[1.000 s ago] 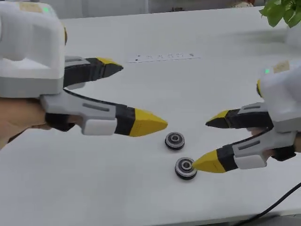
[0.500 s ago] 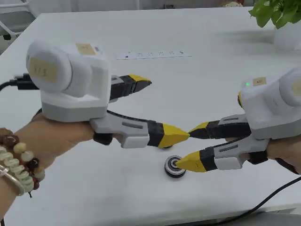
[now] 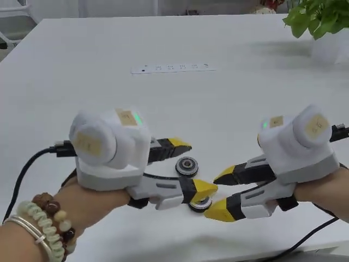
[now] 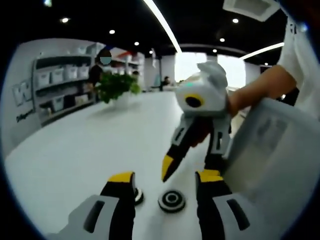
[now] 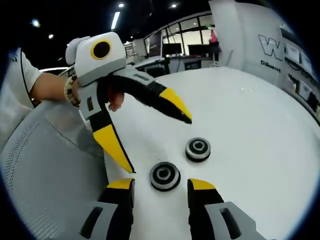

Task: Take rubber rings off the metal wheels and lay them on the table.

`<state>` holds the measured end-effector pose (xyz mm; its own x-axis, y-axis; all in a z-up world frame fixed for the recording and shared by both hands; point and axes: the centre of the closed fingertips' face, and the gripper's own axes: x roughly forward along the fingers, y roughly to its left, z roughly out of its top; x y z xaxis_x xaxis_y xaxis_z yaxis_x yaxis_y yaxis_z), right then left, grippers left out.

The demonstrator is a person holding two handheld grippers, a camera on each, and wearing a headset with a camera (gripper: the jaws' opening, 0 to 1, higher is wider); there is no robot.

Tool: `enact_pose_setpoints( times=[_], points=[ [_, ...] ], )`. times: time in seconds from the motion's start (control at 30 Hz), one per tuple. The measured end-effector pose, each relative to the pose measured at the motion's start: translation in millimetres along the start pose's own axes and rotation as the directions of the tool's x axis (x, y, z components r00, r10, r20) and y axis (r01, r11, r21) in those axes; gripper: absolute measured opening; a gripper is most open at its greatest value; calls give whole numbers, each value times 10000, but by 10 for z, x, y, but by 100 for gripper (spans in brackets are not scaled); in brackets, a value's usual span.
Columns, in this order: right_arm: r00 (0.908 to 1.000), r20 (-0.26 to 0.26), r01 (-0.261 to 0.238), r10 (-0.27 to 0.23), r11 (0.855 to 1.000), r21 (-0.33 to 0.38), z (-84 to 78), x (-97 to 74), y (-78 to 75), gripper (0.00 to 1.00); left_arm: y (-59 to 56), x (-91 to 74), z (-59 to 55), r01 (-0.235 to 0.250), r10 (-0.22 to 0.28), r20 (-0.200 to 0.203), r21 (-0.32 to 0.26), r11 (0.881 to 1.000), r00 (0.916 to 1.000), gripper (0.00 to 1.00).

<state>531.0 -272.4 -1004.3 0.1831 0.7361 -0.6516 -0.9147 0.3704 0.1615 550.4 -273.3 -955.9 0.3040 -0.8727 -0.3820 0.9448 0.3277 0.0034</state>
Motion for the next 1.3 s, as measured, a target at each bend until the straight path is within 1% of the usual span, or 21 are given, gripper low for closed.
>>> enact_pose_setpoints(
  times=[0.03,0.07,0.1,0.17,0.23,0.3,0.37,0.43,0.5,0.6,0.63,0.67,0.83,0.93,1.03,1.13,1.2,1.23,1.3],
  points=[
    [10000,24,16,-16,10000,14,-5,2,-6,39,-34,18,-73,148,-146,-283,66,9999,9995,46],
    [10000,50,37,-37,10000,41,-10,6,-17,38,-54,28,-115,232,-224,-443,193,9995,9988,43],
    [10000,63,55,-56,9998,169,-21,10,-32,38,-65,43,-154,203,-185,-543,317,9993,9984,40],
    [10000,36,49,-50,9996,280,-30,15,-32,39,-73,60,-193,185,-162,-621,370,9991,9979,37],
    [10000,-28,45,-45,9999,138,-38,30,-11,38,-68,77,-228,99,-78,-655,310,9995,9978,33],
    [9997,-225,0,-1,10000,-20,-63,52,10,37,-61,87,-248,77,-68,-617,137,9999,9981,30],
    [9989,-466,-78,69,9998,-192,-96,77,42,37,-61,99,-288,48,-46,-673,27,10000,9977,27],
    [9978,-665,-79,50,9990,-432,-126,98,52,38,-80,108,-350,97,-76,-893,228,9997,9960,25],
    [9970,-779,-28,-12,9987,-512,-143,110,45,38,-85,121,-424,116,-67,-1143,428,9990,9934,22],
    [9967,-804,13,-54,9987,-508,-149,116,30,38,-110,136,-508,249,-192,-1399,385,9989,9900,21],
    [9969,-783,17,-56,9988,-498,-147,118,30,38,-114,154,-438,220,-195,-949,248,9994,9953,21],
    [9971,-765,14,-51,9988,-483,-146,121,28,38,-118,128,-484,278,-237,-1255,310,9991,9918,20],
    [9972,-726,137,-173,9987,-498,-148,120,1,35,-109,122,-470,220,-205,-1181,107,9997,9928,22],
    [9977,-632,197,-232,9983,-549,-128,119,-9,34,-120,126,-469,272,-267,-1176,25,9996,9927,21],
    [9975,-661,195,-233,9982,-575,-136,122,-9,33,-127,133,-467,284,-289,-1149,-65,9996,9930,20],
    [9974,-692,166,-207,9981,-588,-143,126,-2,33,-106,127,-459,237,-271,-1048,-336,9992,9941,19],
    [9974,-696,152,-193,9981,-599,-142,129,0,32,-88,130,-462,182,-224,-1016,-414,9990,9946,17],
    [9973,-706,158,-202,9980,-614,-144,129,-1,32,-87,130,-462,160,-201,-1007,-412,9990,9947,16],
    [9972,-709,174,-218,9980,-609,-145,130,-5,32,-84,128,-466,154,-170,-1044,-167,9997,9944,14]
  ],
)
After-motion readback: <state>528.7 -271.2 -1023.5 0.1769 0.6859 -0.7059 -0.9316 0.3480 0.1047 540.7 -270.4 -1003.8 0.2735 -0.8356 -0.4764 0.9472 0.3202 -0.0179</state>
